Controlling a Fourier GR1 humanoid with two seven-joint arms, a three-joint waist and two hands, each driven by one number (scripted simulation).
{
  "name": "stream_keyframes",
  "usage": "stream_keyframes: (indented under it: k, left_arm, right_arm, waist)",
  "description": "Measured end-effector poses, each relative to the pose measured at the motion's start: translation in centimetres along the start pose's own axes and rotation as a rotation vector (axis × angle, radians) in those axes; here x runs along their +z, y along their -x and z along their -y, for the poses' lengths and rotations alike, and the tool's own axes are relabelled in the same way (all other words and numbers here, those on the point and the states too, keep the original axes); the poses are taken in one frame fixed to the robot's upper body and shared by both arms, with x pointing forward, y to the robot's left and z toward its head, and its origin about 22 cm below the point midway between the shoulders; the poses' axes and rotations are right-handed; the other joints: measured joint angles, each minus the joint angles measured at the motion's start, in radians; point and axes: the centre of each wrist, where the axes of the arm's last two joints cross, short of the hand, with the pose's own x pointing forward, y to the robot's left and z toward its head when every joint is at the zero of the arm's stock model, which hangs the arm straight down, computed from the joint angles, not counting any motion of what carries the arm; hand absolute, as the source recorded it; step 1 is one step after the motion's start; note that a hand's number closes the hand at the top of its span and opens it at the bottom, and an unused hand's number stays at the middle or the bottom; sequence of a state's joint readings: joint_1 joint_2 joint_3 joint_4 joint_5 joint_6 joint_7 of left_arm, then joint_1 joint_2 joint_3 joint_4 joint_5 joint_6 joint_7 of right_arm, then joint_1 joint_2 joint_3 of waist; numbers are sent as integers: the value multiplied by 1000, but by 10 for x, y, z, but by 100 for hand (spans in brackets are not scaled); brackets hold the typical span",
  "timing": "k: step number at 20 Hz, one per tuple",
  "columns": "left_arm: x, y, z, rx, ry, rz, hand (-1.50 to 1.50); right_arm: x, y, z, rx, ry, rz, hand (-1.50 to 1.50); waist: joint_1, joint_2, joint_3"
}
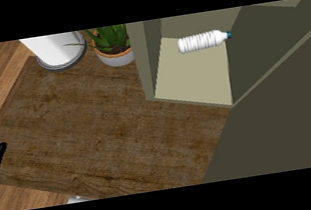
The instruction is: Pick up the bottled water, place it into the cabinet and close the cabinet
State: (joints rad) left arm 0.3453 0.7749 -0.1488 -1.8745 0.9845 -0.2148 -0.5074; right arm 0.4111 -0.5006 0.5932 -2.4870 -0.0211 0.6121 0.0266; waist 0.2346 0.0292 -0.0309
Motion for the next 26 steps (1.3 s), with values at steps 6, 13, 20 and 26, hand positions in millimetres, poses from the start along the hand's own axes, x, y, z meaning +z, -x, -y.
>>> stream_keyframes:
  k: [6,13,20,26]
  left_arm:
    - [0,-3,-3,-1,7,1,-150]
    - [-4,-6,-6,-2,25,15,-150]
    - [-9,-10,-7,0,46,31,-150]
    - [-9,-11,-10,-2,47,25,-150]
  right_arm:
    - [-1,0,2,8,-9,2,150]
    - [-1,3,2,-17,-2,15,150]
    - [-1,7,1,-67,19,31,150]
    - [-5,7,8,-33,48,23,150]
  waist:
    - [-2,5,-2]
    - [26,30,-1]
    - [48,51,4]
    - [44,51,5]
